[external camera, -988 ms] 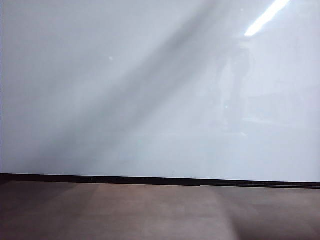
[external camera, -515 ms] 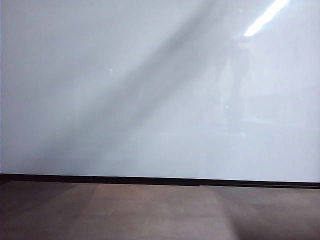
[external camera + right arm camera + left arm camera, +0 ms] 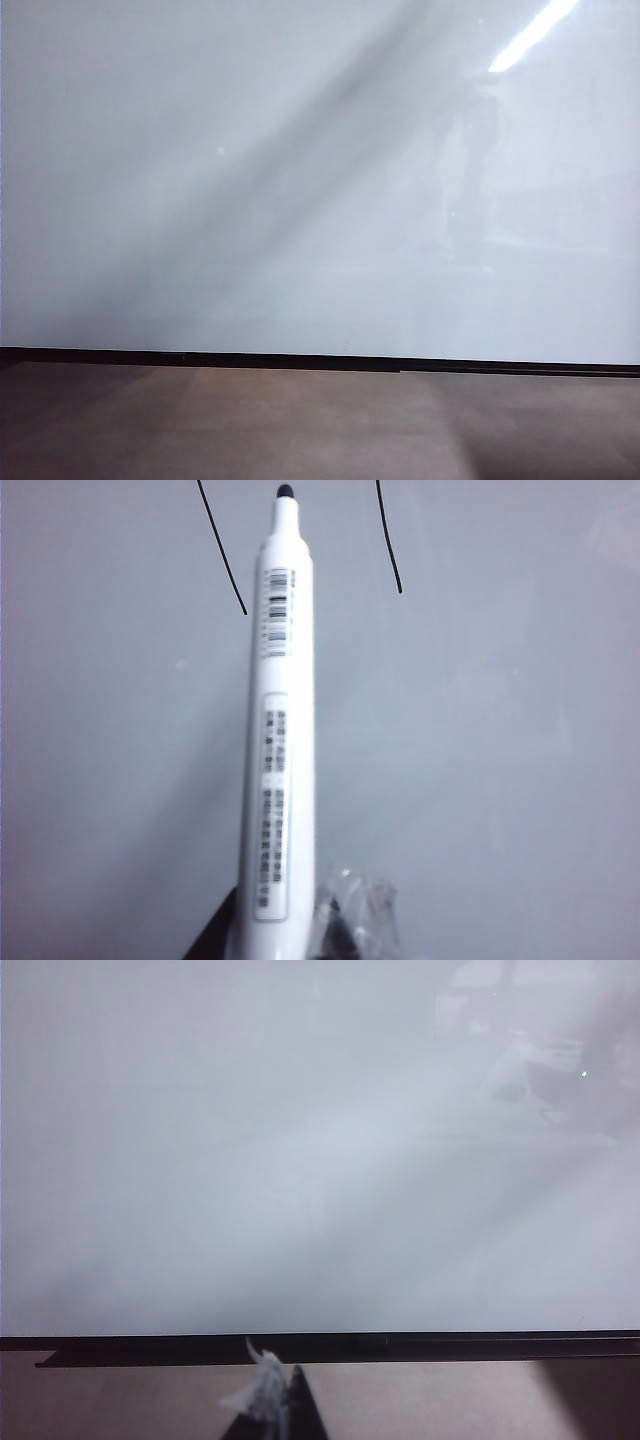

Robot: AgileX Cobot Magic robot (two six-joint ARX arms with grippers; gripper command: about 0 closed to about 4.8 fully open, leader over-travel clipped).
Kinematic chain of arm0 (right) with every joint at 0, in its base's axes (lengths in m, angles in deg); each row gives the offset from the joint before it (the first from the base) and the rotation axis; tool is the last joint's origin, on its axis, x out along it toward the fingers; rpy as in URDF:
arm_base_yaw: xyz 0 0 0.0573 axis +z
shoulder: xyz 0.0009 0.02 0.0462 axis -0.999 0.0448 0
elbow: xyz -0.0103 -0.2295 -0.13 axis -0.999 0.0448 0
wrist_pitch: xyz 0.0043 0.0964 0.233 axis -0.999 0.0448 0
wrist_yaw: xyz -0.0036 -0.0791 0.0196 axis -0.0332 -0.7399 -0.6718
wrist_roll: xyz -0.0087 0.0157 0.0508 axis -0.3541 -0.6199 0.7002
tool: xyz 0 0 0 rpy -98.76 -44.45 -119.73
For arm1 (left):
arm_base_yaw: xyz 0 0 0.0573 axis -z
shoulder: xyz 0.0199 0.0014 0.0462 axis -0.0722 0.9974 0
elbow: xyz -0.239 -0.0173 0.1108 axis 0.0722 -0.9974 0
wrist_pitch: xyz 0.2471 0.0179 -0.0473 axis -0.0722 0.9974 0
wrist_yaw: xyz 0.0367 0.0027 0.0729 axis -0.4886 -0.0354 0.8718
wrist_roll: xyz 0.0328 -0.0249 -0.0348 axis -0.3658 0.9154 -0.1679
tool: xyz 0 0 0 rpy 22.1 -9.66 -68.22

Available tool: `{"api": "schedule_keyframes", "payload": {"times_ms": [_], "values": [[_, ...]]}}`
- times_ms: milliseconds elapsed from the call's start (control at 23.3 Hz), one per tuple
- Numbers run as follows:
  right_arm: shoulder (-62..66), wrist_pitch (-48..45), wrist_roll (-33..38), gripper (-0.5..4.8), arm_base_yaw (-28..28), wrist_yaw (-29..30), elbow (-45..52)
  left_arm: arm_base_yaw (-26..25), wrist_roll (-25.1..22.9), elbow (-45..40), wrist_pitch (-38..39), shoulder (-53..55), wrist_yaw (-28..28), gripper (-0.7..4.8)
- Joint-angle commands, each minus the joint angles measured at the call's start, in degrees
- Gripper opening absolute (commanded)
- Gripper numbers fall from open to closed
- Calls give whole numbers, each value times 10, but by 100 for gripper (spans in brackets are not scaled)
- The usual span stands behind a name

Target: Reach to the right to find the marker pen, pick it up, and write the number 17 on the whiteboard.

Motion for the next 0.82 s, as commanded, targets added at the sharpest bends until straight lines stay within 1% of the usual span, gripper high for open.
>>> {"api": "schedule_keyframes", "payload": {"times_ms": [43, 515, 558, 644, 687, 730, 773, 816], "values": [[-2, -8, 0, -5, 1, 2, -2, 1, 0, 0, -9, 0, -2, -5], [-2, -7, 0, -5, 1, 0, -2, 1, 0, 0, -9, 0, -2, -5], [-4, -3, -22, -5, 1, 0, -2, 1, 0, 0, -9, 0, -2, -5], [-24, 24, -27, -5, -1, -7, -2, 1, 0, 0, -9, 0, -2, -5], [-35, 41, -44, -5, -1, -7, -2, 1, 0, 0, -9, 0, -2, -5], [-55, 63, -113, -5, -13, -6, 0, 1, 0, 0, -8, 0, -2, -5], [-82, 97, -151, -5, -34, 3, 9, 1, 0, 0, -6, 0, -2, -5], [-117, 123, -162, -5, -59, 11, 31, 1, 0, 0, -7, 0, -2, -5]]}}
